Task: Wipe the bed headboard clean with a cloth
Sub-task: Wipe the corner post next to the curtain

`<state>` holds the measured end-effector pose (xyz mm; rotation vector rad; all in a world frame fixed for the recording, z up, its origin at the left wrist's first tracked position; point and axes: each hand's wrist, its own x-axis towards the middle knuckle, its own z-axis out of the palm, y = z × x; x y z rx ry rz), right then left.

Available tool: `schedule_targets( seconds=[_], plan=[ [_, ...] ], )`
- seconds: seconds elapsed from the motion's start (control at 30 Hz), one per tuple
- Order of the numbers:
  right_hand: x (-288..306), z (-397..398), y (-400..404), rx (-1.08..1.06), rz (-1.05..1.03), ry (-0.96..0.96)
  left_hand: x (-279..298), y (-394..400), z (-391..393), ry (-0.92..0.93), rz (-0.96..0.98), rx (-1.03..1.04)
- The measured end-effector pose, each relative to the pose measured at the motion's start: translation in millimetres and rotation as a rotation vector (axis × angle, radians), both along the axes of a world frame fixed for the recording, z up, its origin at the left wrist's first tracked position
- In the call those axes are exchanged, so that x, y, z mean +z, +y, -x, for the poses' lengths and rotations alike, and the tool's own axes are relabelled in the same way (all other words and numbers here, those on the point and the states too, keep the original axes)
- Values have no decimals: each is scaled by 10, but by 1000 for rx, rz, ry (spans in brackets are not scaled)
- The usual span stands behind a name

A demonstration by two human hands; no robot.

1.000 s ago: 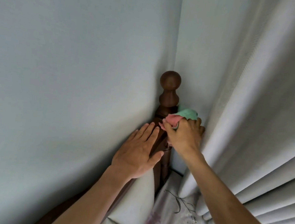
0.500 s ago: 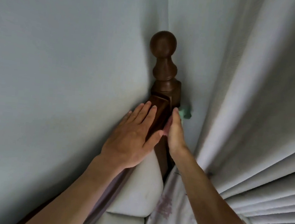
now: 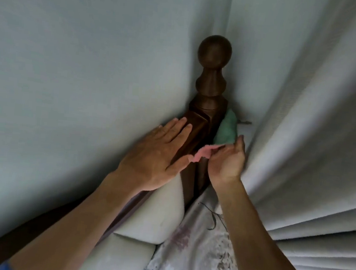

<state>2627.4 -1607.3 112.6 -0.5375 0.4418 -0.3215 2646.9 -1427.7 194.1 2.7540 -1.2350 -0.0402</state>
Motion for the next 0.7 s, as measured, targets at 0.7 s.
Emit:
schedule_targets(
  seconds=[0.7],
  plan=[
    [217,-3,337,-42,205,290,67,-66,51,14,-99,39]
  ],
)
